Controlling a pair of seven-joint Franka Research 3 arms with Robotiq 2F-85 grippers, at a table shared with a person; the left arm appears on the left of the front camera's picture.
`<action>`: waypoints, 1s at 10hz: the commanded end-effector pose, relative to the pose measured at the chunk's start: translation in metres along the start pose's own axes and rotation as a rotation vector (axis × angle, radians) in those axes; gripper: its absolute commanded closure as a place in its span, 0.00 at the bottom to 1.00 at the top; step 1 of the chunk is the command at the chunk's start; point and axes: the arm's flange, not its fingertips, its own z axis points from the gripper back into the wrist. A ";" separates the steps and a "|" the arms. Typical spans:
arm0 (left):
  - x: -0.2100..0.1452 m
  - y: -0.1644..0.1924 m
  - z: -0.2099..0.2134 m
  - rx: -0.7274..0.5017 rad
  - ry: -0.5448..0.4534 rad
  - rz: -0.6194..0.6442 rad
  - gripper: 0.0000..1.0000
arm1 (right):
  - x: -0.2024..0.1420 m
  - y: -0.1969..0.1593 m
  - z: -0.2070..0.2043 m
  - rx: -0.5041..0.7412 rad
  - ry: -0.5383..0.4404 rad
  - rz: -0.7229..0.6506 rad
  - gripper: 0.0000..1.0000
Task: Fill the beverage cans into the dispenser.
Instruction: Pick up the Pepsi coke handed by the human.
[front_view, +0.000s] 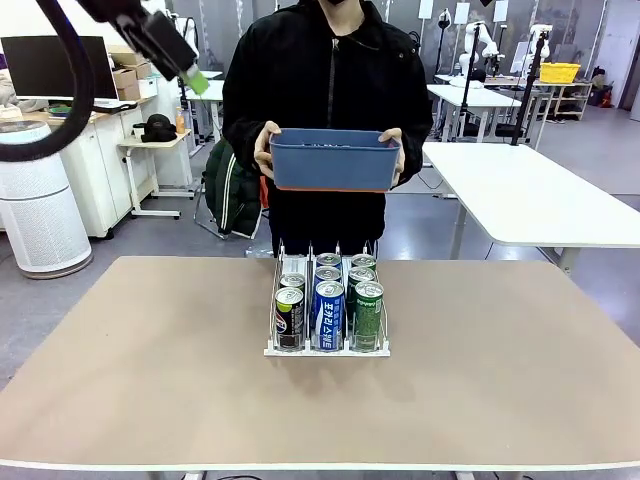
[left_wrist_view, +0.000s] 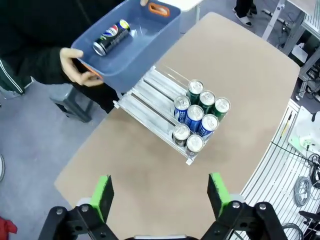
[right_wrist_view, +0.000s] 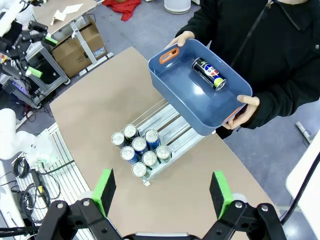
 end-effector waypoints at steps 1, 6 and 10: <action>0.017 0.011 0.012 0.024 0.027 -0.033 0.00 | 0.000 0.001 0.001 0.001 0.002 0.002 0.00; 0.010 0.003 0.010 0.010 -0.005 -0.010 0.00 | 0.000 0.001 0.001 0.001 0.002 0.002 0.00; 0.019 0.011 0.013 -0.114 -0.129 0.011 0.00 | 0.000 0.001 0.001 0.001 0.002 0.002 0.00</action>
